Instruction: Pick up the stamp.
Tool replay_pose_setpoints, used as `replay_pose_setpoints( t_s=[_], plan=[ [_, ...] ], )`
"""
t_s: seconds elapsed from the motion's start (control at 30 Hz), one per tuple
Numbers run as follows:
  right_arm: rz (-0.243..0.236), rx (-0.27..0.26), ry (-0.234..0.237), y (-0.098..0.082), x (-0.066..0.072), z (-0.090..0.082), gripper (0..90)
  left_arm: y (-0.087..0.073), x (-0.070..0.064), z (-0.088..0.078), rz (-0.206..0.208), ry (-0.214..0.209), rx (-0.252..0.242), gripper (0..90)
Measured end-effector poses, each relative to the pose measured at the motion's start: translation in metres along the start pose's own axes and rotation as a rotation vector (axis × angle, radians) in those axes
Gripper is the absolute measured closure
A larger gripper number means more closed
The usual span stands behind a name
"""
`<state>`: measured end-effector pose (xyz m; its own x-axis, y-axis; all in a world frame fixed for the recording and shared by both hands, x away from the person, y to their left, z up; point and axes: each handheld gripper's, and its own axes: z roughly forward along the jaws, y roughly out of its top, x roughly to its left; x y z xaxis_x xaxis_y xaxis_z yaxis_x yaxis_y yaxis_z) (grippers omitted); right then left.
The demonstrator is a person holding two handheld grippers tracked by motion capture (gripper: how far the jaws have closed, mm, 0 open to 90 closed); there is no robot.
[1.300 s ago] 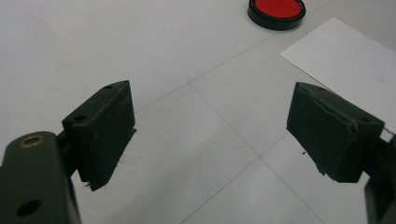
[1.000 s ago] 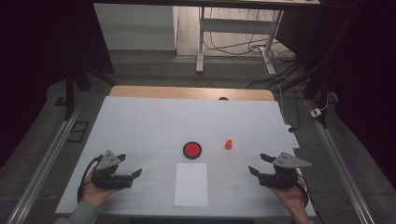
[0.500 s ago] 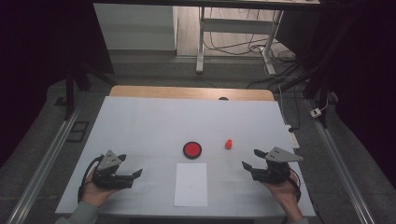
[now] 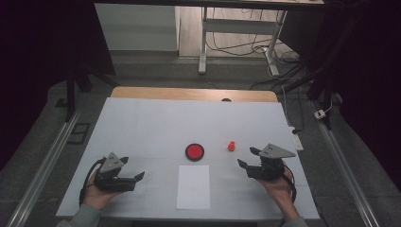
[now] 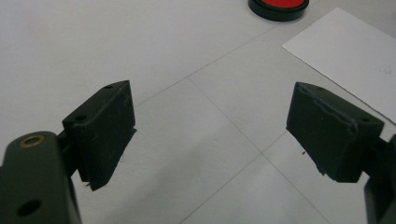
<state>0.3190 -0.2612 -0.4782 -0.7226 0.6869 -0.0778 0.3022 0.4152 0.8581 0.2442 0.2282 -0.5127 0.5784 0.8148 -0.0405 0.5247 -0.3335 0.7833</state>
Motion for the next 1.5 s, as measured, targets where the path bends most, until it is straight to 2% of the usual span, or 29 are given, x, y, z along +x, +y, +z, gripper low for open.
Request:
replay_pose_setpoints(
  t_s=[0.57, 1.03, 1.2, 1.27, 1.5],
  plan=[
    [-0.001, 0.019, 0.007, 0.005, -0.001, 0.016, 31.3, -0.001, 0.000, 0.002, 0.005, 0.002, 0.011, 15.5],
    [-0.023, 0.040, 0.023, 0.014, 0.002, 0.039, 31.2, -0.001, 0.000, 0.002, 0.003, 0.005, 0.014, 15.7],
    [-0.023, 0.045, 0.021, 0.016, 0.003, 0.047, 31.3, -0.001, 0.000, 0.002, -0.001, 0.008, 0.018, 15.8],
    [-0.037, 0.064, 0.012, 0.016, 0.002, 0.053, 31.5, -0.001, 0.000, 0.002, -0.001, 0.008, 0.019, 15.9],
    [-0.032, 0.084, -0.001, 0.015, -0.001, 0.063, 31.8, -0.001, 0.000, 0.002, -0.003, 0.005, 0.018, 15.9]
  ],
)
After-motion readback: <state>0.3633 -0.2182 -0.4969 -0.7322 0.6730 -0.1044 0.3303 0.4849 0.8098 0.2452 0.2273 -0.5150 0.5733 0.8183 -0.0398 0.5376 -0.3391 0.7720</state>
